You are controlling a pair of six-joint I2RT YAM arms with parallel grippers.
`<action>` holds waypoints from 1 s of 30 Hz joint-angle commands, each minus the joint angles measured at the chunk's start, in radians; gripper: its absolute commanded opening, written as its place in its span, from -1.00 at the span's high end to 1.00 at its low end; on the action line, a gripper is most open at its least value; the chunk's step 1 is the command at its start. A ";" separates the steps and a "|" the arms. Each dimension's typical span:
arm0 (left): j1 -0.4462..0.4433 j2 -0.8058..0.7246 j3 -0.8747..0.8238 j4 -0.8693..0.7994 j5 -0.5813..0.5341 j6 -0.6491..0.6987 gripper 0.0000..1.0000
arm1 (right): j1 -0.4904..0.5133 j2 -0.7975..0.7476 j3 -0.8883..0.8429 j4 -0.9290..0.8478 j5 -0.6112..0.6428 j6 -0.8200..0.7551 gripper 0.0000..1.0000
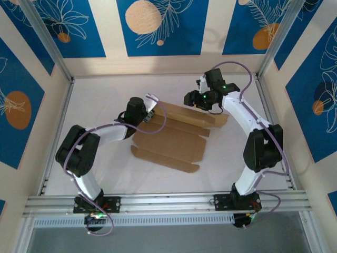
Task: Fold the paper box
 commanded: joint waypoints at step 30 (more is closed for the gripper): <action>0.007 0.021 0.024 -0.104 0.113 -0.095 0.40 | 0.233 0.175 0.132 -0.120 0.255 -0.419 -0.23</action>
